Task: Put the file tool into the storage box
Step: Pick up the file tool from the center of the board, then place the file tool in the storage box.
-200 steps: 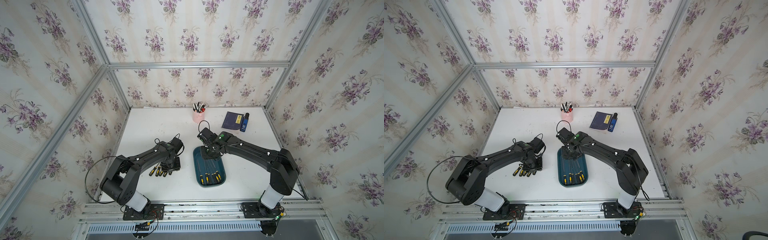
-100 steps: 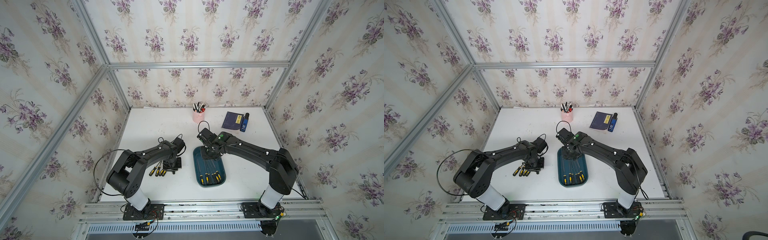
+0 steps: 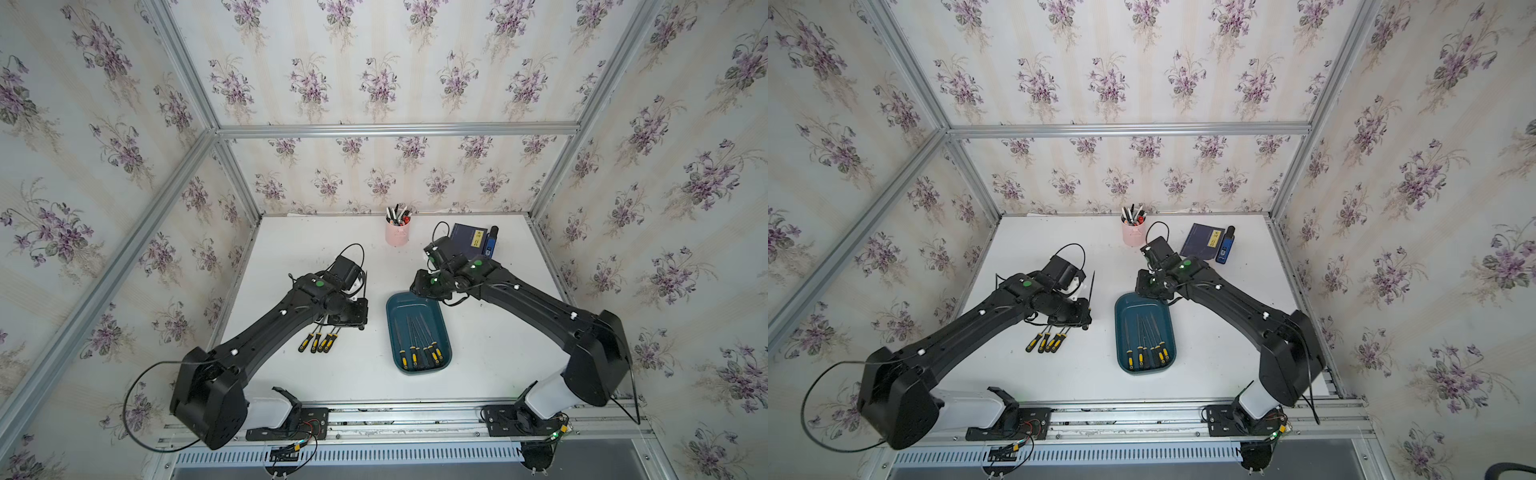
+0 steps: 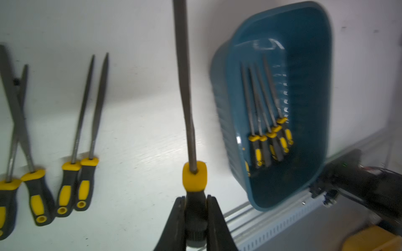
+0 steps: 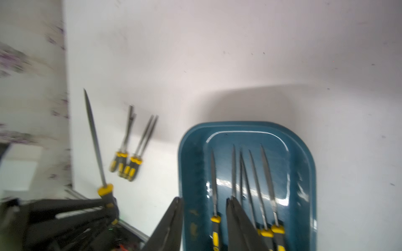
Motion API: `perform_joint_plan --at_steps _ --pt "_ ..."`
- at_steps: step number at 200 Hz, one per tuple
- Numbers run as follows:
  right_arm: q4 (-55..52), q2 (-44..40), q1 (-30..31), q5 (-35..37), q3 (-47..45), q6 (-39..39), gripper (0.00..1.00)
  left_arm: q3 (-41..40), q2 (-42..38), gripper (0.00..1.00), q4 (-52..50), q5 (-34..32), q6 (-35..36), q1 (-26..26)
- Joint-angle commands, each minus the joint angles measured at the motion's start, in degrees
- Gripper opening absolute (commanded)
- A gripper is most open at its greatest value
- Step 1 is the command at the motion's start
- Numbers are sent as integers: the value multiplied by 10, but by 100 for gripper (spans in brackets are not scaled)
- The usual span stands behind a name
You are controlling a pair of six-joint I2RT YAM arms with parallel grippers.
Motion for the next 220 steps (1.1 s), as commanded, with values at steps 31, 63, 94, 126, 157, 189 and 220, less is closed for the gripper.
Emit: perform_joint_plan --at_steps 31,63,94,126,157,189,220 --pt "283 -45 -11 -188 -75 51 40 -3 -57 5 114 253 -37 1" --pt "347 -62 -9 -214 -97 66 40 -3 -60 5 129 274 -42 1" --pt "349 -68 0 -217 -101 66 40 -5 -51 5 120 269 -39 1" --pt "346 -65 12 -212 -102 67 39 -5 -45 5 123 270 -38 1" --pt "335 -52 18 -200 -100 66 35 -6 -48 5 125 274 -38 1" --pt "322 -52 19 -178 -92 62 22 -15 -51 5 130 281 -39 1" --pt "303 -38 19 -180 -77 57 2 -13 -49 9 127 282 -38 1"
